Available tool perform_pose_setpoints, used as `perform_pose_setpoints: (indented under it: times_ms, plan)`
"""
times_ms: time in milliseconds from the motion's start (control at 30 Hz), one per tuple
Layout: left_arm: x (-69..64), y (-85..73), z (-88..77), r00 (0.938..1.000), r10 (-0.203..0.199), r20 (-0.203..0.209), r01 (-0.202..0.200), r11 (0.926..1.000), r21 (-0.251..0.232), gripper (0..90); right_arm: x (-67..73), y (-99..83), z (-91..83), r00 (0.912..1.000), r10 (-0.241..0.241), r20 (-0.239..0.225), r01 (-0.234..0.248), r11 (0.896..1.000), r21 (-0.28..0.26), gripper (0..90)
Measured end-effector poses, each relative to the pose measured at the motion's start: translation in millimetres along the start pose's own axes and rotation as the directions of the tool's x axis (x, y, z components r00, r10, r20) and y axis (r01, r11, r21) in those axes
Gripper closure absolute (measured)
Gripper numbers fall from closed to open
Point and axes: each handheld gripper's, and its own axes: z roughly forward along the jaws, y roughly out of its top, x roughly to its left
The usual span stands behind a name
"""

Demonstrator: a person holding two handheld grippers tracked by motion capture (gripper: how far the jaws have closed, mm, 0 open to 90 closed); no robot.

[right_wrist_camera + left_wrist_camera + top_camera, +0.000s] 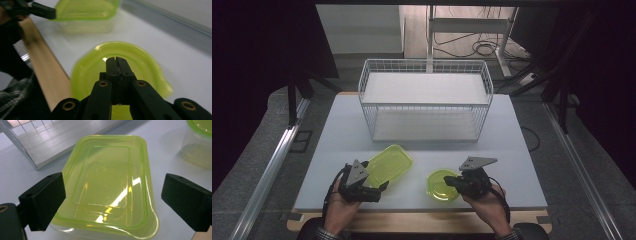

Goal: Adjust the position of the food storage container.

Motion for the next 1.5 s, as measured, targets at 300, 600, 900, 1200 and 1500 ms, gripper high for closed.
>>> perform_pose_setpoints:
  times_ms: [300,600,900,1200,1500]
  plan:
    - [-0.8,0.9,0.2,0.9999,-0.007,-0.012,0.007,0.9999,0.009,5.5,25.6,12.7,27.5,0.997,-0.052,-0.058,0.054,0.998,0.032,88.8]
    - [-1.9,1.8,-0.1,0.9998,-0.009,-0.018,0.009,0.9998,0.017,5.7,42.5,20.8,56.3,0.9902,-0.106,-0.091,0.114,0.989,0.089,88.8]
    - [-3.1,2.2,1.0,0.9997,-0.003,-0.024,0.004,0.9995,0.03,5.7,34.9,13.3,54.2,0.9934,-0.1,-0.057,0.105,0.988,0.114,88.8]
    - [-3.8,2.2,1.6,0.9995,-0.001,-0.03,0.002,0.9993,0.038,5.7,16.9,5.3,39.4,0.998,-0.063,-0.01,0.064,0.991,0.121,88.8]
    - [-3.7,1.9,2.0,0.9995,0.0,-0.032,0.001,0.9989,0.046,5.6,-4.5,-3.3,25.6,0.9986,-0.016,0.05,0.01,0.993,0.117,88.6]
